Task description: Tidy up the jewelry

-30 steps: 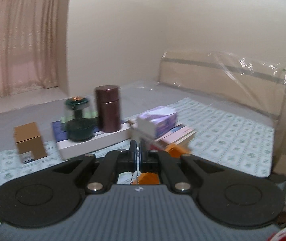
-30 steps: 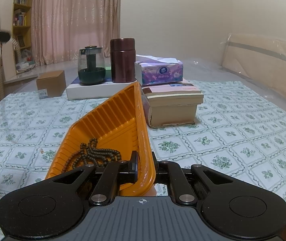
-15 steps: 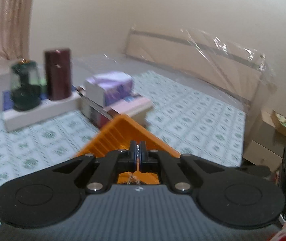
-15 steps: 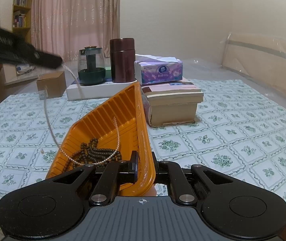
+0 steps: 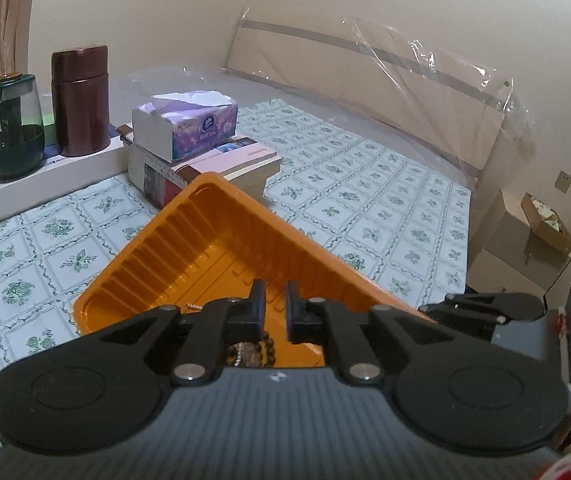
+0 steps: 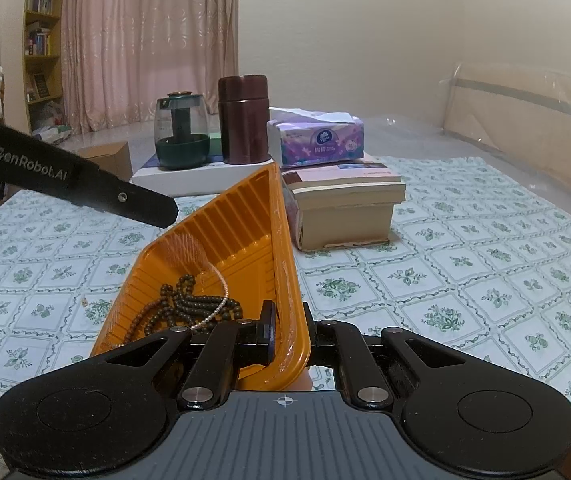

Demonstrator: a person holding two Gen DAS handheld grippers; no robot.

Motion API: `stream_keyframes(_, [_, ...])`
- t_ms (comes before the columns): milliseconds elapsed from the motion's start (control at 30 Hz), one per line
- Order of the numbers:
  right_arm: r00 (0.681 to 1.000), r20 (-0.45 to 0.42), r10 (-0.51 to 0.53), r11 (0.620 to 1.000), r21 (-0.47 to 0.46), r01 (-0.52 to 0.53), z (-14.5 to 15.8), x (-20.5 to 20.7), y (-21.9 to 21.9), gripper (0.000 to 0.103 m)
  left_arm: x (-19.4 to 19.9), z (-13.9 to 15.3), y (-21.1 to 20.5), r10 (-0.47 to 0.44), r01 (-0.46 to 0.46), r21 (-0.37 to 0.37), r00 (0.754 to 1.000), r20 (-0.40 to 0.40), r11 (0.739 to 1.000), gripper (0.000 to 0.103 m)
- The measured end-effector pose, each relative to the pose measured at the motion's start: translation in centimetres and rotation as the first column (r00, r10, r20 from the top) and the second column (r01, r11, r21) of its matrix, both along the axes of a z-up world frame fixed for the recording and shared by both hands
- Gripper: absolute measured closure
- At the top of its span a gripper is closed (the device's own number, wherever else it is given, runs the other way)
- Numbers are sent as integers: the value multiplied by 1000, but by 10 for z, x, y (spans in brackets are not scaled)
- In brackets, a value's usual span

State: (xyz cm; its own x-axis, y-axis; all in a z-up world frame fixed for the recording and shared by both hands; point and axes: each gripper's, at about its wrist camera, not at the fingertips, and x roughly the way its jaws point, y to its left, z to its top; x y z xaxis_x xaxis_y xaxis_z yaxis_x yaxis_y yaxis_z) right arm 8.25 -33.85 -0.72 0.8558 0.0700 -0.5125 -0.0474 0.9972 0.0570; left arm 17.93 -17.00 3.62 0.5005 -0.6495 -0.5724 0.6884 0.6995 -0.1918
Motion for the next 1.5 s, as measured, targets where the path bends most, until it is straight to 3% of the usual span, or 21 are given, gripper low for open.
stream_keyframes(200, [1000,1,-2,1000,0,2,0,-1,1,93,1,-1,25,48,-48,15,999,11,999,95])
stream_keyframes(433, [1000,1,-3,1000,-1,3,0,0,0,93,13,0,86,197,-198,21,980,34,980,86])
stream_keyframes(667, [1000,-2,-3,1000,-4,3,0,-1,-1,93,20,-10,149,367,-372,55,927,77,927,72])
stream_keyframes(800, [1000,-3,-3,1000,-7,3,0,-1,0,94,23,-31,178,452,-460,96,887,101,882,71])
stream_keyframes(867, [1000,-2,-3,1000,-9,3,0,-1,0,94,23,-47,185,469,-478,118,878,101,870,71])
stream_keyframes(967, [1000,-4,-4,1000,-12,4,-1,-2,1,94,21,-67,181,458,-472,144,881,119,870,71])
stream_keyframes(1333, [1000,-11,-4,1000,-20,4,-3,-1,-1,94,23,-121,137,331,-361,218,930,161,907,71])
stream_keyframes(1500, [1000,-19,-3,1000,-23,3,-4,0,-2,94,32,-133,124,310,-341,247,938,158,907,83])
